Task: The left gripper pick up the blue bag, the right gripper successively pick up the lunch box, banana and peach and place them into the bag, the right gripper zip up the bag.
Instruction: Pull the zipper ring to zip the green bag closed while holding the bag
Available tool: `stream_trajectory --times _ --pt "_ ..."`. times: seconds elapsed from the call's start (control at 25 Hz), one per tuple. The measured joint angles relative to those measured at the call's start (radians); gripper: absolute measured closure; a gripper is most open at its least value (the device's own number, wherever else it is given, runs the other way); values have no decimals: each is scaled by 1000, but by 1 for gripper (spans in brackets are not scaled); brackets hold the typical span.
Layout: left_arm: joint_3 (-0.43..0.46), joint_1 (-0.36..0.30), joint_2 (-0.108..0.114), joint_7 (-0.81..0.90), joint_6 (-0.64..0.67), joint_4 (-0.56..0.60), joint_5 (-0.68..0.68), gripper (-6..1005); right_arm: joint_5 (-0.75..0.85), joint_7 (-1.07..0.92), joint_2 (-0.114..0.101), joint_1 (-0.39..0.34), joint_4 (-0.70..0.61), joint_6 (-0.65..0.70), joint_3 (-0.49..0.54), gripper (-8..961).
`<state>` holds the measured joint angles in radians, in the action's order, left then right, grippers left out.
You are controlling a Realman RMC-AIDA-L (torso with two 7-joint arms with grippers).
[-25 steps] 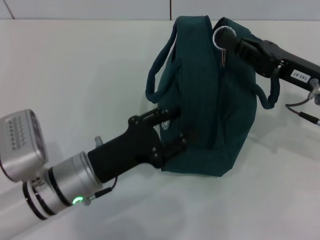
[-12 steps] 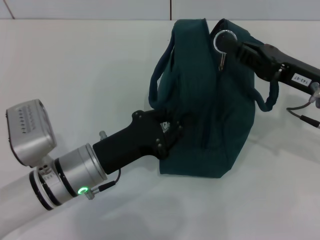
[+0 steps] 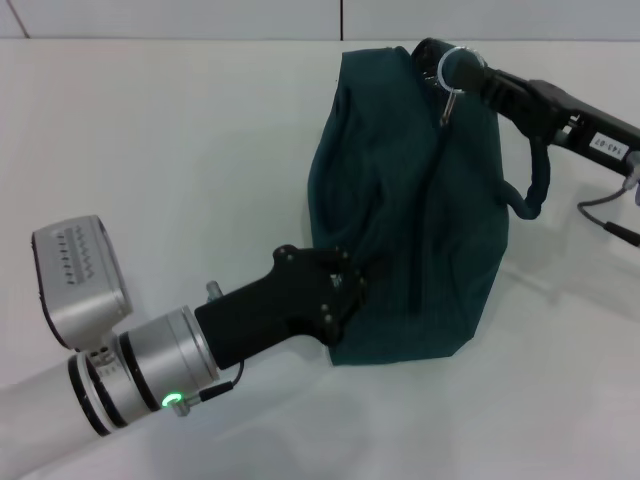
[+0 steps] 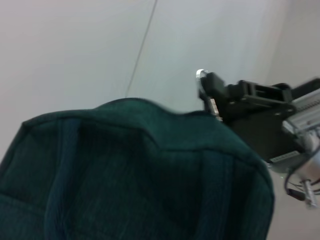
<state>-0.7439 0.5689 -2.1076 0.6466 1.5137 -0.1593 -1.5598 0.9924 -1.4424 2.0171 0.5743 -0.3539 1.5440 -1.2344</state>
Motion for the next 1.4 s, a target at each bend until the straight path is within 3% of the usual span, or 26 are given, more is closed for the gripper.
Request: stream_trajectory --times 0.76,0.92,1.2,1.4 --pt "-3 -13 5 -97 46 16 -135 917 -23 7 -1 19 -8 -119 6 950" --pt "0 -37 4 -103 122 62 -134 911 -18 26 3 4 -9 -90 -23 950" --pt "3 -76 14 -42 251 198 -127 900 -16 184 6 -76 -18 86 -29 950" --pt "-5 -95 28 64 294 314 -146 892 -21 214 -1 -90 -22 94 -26 950"
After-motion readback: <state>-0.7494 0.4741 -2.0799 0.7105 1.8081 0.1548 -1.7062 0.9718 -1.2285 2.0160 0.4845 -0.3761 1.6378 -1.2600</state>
